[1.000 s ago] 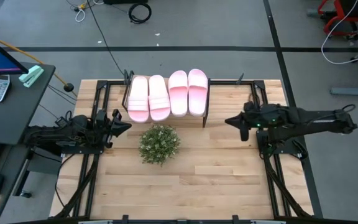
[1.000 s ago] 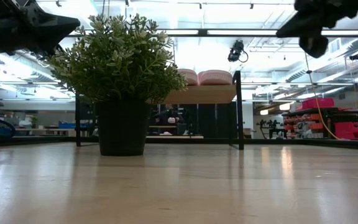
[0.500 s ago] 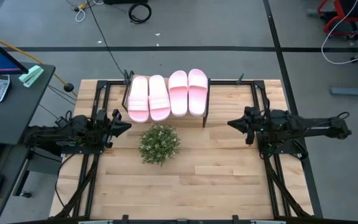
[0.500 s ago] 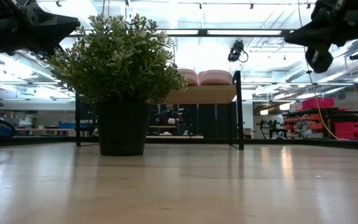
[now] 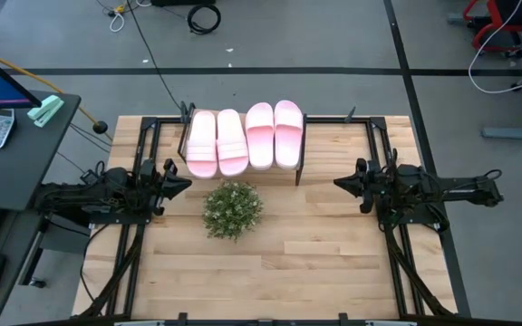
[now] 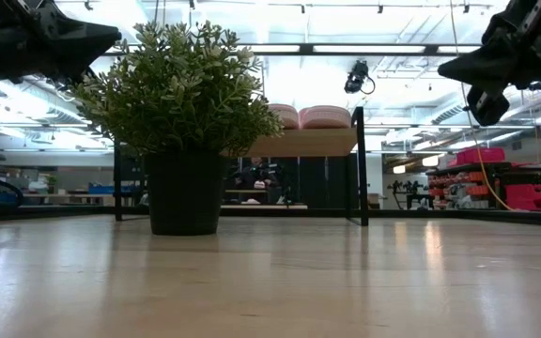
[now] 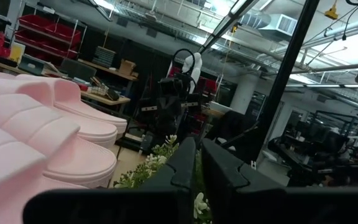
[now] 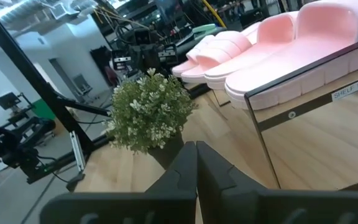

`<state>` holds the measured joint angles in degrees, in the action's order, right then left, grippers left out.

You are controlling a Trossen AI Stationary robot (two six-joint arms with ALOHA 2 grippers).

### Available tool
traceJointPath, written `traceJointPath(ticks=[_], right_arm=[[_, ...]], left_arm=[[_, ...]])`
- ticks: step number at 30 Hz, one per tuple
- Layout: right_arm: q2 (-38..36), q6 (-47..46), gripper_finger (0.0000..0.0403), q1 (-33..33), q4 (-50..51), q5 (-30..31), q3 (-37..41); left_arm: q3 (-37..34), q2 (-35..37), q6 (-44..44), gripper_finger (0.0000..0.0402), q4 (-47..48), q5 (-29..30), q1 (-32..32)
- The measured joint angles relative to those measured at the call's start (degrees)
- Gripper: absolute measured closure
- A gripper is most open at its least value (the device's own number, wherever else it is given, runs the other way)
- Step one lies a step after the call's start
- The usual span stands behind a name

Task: Pick and place slides into the shelf
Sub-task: Return to Home Position

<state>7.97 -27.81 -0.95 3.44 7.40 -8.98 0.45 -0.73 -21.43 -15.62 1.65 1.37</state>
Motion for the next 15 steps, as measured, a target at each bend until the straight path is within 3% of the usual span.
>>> traceJointPath(ticks=[15], right_arm=[[-6.34,3.6,0.0403,0.0,3.35,-0.22,2.15]], left_arm=[[-0.02,0.0,0.04,0.0382,0.0,0.0,0.0]])
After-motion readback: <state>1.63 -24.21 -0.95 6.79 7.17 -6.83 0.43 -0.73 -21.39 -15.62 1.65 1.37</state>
